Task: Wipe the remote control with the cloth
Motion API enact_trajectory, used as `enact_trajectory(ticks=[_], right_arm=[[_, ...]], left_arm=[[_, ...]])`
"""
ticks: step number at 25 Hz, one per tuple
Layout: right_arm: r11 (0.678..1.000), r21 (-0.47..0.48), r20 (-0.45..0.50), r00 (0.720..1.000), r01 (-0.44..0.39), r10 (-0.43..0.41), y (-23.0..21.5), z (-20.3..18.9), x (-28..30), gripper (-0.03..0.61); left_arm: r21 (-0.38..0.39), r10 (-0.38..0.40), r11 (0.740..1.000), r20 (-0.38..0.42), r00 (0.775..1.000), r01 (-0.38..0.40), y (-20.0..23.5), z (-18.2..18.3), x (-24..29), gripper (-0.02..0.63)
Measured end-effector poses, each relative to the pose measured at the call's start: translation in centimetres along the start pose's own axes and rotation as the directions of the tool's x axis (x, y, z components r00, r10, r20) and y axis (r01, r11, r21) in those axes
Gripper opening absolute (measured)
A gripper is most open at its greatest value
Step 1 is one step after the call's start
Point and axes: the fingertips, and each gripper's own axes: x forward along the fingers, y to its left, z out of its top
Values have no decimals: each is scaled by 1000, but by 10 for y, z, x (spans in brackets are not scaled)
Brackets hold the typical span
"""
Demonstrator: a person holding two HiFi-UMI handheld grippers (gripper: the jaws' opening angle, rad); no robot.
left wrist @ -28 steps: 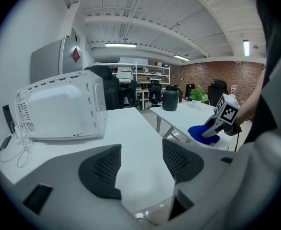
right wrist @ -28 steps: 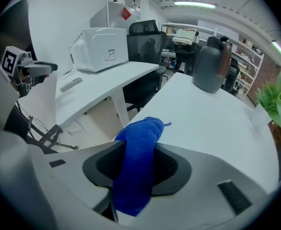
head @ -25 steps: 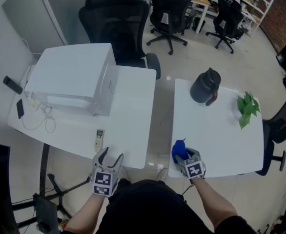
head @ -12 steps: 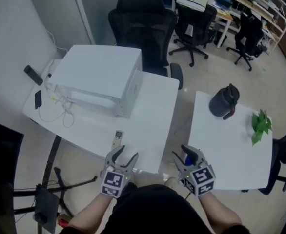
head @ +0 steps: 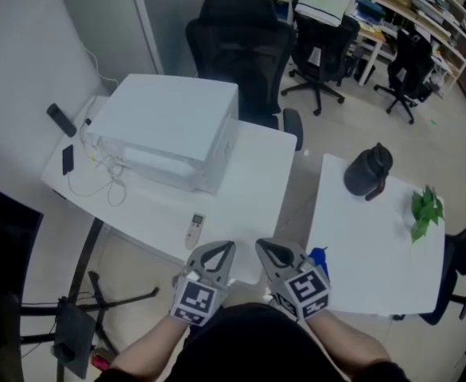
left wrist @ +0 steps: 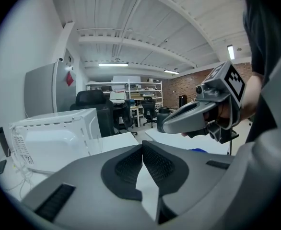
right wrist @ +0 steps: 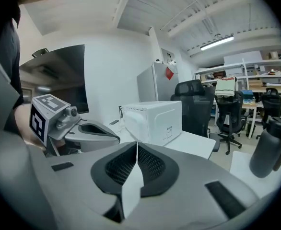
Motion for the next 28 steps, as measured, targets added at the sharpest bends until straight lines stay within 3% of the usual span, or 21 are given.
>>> enact_trajectory(ticks=[11, 28], right_arm=[[999, 40, -70, 997, -23, 25, 12, -24, 11, 9], [998, 61, -90, 996, -5, 11, 5, -34, 17, 9]], left_arm=[[-72, -50, 997, -118, 992, 42, -13, -21, 18, 3], [-91, -73, 994, -156, 985, 59, -18, -29, 25, 3]])
